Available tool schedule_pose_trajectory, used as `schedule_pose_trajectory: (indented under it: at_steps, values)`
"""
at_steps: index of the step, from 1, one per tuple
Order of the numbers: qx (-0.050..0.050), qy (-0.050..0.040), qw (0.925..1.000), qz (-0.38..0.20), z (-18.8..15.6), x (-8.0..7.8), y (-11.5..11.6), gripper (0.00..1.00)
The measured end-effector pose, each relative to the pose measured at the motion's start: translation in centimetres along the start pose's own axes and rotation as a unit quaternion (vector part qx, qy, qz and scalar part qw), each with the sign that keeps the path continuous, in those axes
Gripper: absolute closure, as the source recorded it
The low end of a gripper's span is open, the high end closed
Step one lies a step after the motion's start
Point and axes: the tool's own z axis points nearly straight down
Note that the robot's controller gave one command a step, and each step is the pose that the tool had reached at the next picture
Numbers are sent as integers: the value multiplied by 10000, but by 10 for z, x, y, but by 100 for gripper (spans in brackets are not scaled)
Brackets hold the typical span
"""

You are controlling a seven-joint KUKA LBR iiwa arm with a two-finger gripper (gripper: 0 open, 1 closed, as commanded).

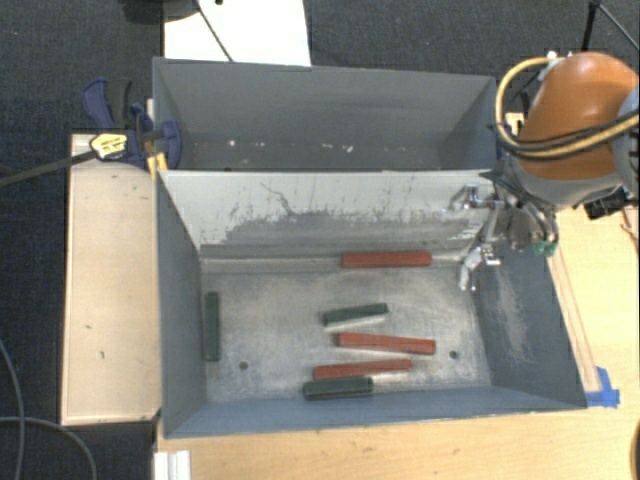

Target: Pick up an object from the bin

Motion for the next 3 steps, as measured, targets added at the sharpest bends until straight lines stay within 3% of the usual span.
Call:
schedule_pose_trajectory:
  at_steps: [1, 2, 3]
  values:
    - [5, -20, 9993, -384, 36, 24, 23, 0]
    - [-5, -3, 9927, -1209, 120, 24, 44, 100]
    - [-4, -3, 9926, -1215, 120, 24, 44, 0]
